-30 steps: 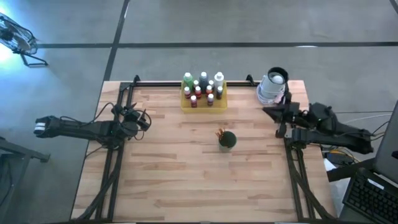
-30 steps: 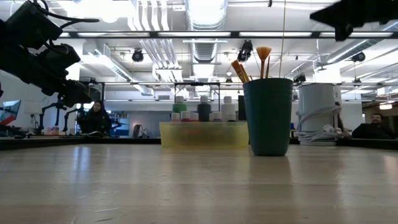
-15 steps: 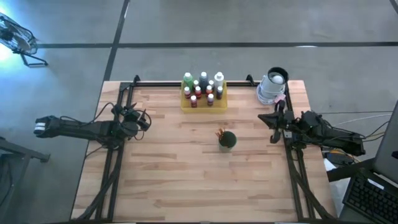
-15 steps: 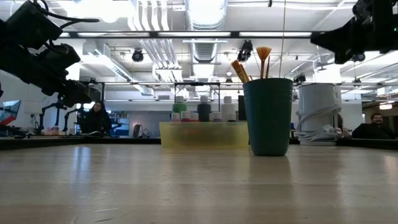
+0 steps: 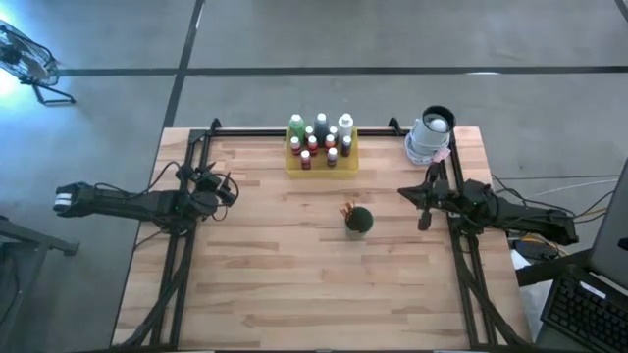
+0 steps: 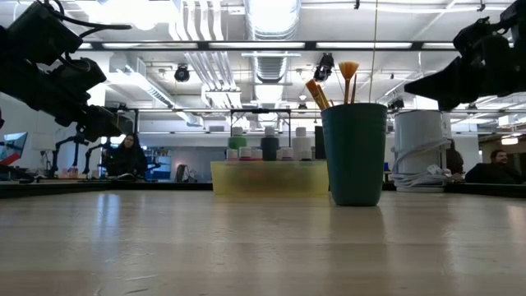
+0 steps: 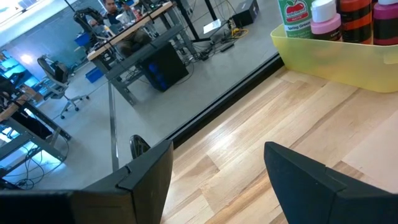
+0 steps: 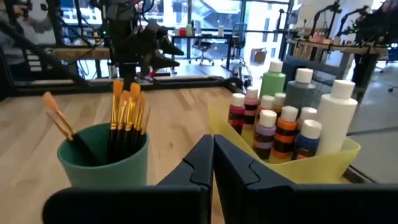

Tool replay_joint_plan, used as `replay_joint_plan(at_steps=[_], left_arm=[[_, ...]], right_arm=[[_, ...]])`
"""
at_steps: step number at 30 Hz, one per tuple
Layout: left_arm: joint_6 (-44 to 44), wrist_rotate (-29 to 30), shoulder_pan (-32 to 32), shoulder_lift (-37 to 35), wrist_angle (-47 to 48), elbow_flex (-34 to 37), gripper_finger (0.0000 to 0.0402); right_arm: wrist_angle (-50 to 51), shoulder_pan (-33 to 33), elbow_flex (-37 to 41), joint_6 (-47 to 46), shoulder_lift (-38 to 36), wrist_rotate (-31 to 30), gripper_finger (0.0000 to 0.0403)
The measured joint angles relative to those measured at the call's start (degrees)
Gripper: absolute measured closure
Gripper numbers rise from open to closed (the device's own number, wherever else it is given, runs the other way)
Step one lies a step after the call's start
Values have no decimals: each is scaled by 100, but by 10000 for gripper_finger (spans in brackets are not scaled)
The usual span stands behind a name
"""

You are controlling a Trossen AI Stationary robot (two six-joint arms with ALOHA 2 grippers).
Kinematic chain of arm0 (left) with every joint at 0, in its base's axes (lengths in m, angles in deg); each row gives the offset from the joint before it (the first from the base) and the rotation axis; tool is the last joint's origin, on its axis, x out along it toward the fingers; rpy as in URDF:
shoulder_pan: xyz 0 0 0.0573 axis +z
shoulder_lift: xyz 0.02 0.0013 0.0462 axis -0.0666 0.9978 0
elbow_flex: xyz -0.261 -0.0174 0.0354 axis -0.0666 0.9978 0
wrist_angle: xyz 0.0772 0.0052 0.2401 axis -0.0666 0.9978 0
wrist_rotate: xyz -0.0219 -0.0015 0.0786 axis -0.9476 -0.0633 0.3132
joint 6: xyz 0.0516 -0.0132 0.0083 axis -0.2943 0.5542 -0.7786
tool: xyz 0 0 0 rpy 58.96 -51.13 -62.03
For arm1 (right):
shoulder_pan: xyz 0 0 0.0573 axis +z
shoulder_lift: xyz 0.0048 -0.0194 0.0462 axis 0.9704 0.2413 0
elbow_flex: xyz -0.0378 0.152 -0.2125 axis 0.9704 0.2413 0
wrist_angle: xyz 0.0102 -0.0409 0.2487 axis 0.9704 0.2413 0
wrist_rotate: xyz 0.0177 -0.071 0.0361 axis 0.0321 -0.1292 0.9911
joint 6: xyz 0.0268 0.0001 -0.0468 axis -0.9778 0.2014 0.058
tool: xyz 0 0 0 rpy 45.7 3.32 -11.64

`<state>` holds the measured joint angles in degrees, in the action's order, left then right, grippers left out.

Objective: Pick & Place Paint Supplies
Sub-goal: Return to Home Position

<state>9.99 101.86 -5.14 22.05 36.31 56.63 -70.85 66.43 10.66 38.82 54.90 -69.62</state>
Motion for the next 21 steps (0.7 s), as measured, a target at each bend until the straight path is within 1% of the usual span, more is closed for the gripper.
replay_joint_plan(at_steps=[12,15,21], left_arm=[[-24,7,0,-34,-2,7,145],[-417,126,0,-246,4,17,145],[-444,252,9,-1103,-2,60,145]], right_arm=[[-32,0,7,-1,154,-27,394],[-35,0,7,-1,146,-27,394],[-35,0,7,-1,146,-22,394]])
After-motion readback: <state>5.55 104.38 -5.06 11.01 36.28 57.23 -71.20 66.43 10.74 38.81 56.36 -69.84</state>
